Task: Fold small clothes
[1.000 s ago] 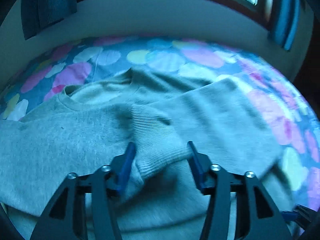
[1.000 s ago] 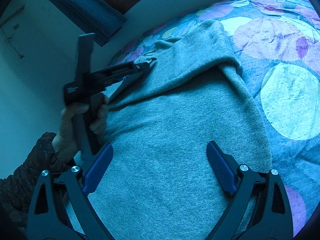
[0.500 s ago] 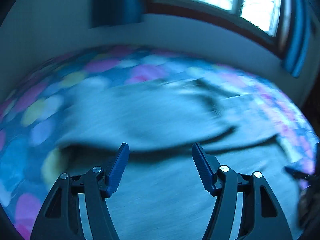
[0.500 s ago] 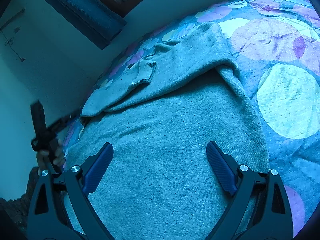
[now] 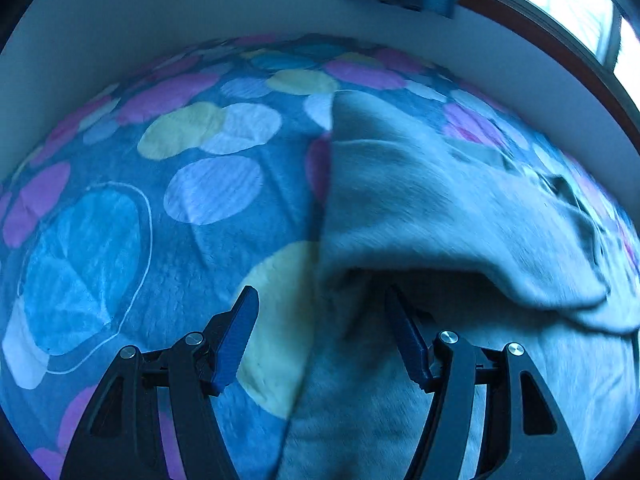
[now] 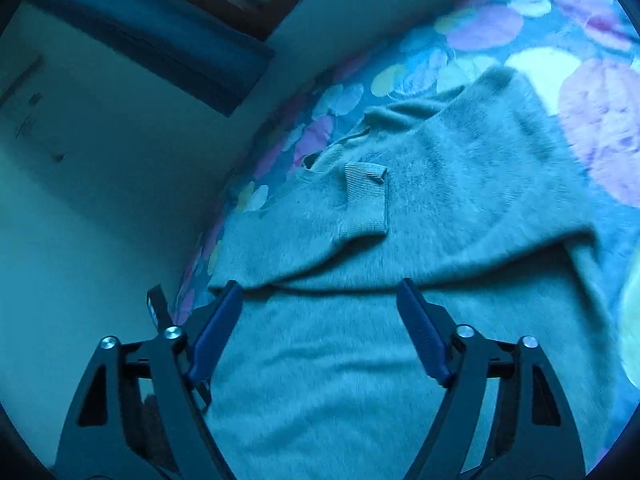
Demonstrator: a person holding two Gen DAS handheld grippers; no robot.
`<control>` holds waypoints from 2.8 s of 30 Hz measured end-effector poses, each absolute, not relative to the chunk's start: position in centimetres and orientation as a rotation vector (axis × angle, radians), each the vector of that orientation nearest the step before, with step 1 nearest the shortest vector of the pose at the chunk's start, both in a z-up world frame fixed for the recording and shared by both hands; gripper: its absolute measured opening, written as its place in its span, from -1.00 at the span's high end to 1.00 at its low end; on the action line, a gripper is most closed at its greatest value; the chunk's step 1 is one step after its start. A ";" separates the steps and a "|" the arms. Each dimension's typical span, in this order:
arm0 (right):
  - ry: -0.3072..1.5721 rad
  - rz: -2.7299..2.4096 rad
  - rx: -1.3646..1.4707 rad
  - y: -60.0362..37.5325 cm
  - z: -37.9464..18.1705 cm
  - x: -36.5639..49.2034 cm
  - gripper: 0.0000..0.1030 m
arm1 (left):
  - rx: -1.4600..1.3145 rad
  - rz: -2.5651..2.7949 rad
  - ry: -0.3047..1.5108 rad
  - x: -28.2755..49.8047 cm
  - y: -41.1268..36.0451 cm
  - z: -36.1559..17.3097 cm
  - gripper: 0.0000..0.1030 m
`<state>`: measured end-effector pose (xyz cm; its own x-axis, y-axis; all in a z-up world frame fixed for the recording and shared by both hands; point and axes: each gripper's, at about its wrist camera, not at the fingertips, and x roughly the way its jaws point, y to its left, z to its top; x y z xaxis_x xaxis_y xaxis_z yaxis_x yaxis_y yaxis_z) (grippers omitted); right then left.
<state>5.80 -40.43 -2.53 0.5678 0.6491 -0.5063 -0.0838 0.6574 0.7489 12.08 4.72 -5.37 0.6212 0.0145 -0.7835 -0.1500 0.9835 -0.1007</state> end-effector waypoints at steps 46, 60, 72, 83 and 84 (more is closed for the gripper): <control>0.971 0.264 0.721 -41.0 -7.7 11.4 0.66 | -0.326 -0.038 0.908 11.1 8.6 -4.6 -0.28; 0.910 0.322 0.666 -43.9 -4.4 8.4 0.06 | -0.482 -0.156 1.004 26.0 7.9 -5.7 -0.28; 0.925 0.315 0.695 -45.8 -6.0 7.8 0.06 | -0.363 -0.170 1.024 28.3 6.6 -5.7 0.38; 0.908 0.309 0.738 -47.9 -5.5 4.1 0.03 | -0.191 -0.248 1.021 19.2 5.5 -6.4 0.25; 0.910 0.305 0.751 -48.1 -5.7 3.8 0.03 | -0.178 -0.244 1.015 19.1 5.4 -6.3 0.25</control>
